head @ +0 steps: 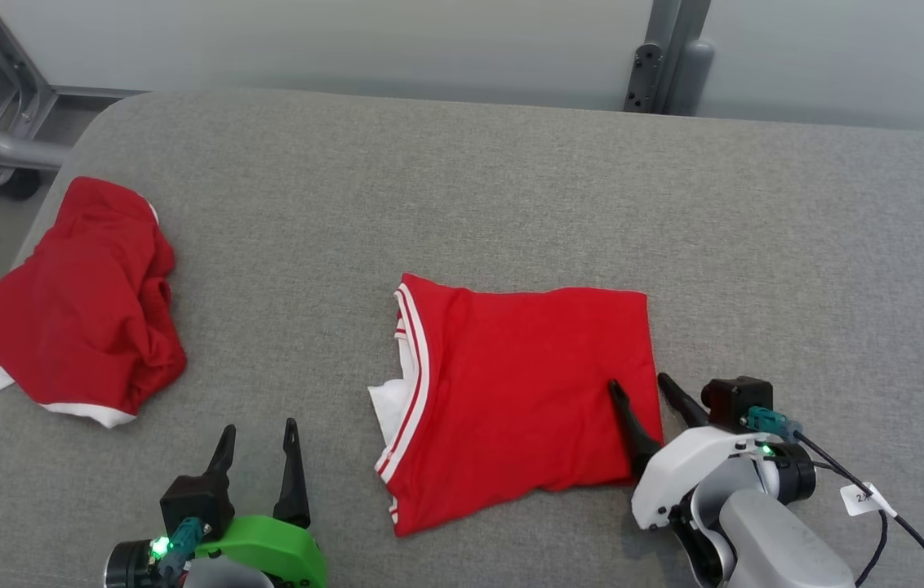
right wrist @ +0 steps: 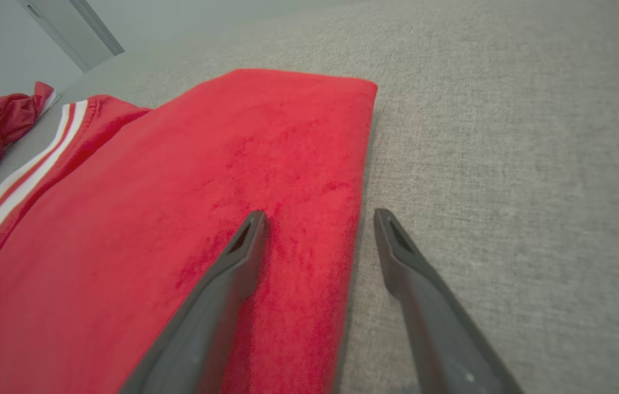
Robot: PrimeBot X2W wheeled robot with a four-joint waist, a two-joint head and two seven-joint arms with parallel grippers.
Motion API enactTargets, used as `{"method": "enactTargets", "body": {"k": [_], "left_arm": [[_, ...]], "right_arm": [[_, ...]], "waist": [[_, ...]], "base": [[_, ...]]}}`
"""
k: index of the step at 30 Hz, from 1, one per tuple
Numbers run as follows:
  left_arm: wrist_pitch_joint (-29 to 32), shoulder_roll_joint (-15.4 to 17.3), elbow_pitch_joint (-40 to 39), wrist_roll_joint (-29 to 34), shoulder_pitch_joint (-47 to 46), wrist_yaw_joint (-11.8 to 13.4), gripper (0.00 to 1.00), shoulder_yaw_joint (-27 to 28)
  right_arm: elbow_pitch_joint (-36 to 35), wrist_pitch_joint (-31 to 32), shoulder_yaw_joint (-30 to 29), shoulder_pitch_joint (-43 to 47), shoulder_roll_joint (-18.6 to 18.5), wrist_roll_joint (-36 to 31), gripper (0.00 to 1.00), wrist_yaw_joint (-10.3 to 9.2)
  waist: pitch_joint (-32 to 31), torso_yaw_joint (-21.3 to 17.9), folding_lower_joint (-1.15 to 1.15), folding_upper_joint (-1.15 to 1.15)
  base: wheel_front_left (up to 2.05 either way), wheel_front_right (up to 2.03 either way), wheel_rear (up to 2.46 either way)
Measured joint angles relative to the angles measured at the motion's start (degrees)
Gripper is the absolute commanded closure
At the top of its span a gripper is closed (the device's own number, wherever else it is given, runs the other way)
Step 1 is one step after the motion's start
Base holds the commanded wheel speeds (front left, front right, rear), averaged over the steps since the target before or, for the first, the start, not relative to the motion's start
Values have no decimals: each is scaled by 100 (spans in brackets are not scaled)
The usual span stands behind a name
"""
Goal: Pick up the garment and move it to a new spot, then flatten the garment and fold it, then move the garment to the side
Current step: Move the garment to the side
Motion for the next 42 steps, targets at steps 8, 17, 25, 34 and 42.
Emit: {"method": "enactTargets", "body": {"k": [8, 17, 25, 34, 42], "left_arm": [[0, 0, -15, -42, -2, -37, 0, -1], [-1, 1, -19, -9, -46, -74, 0, -16], [0, -1, 0, -19, -201, -99, 0, -171], [0, -3, 15, 35, -381, -144, 0, -259], [0, -7, 74, 115, -509, -221, 0, -268]], "right_arm": [[552, -18, 506, -338, -9, 705, 100, 4], [240, 1, -21, -305, 9, 382, 100, 7], [24, 1, -174, -163, 2, 227, 100, 7], [-215, 1, 43, -141, -4, 452, 100, 5], [-409, 1, 314, -112, -12, 627, 100, 4]], "waist": [[105, 107, 0, 0], [71, -436, 0, 0], [31, -1284, 0, 0], [61, -2533, 0, 0], [159, -3532, 0, 0]], "base": [[0, 0, 0], [0, 0, 0], [0, 0, 0], [0, 0, 0], [0, 0, 0]]}}
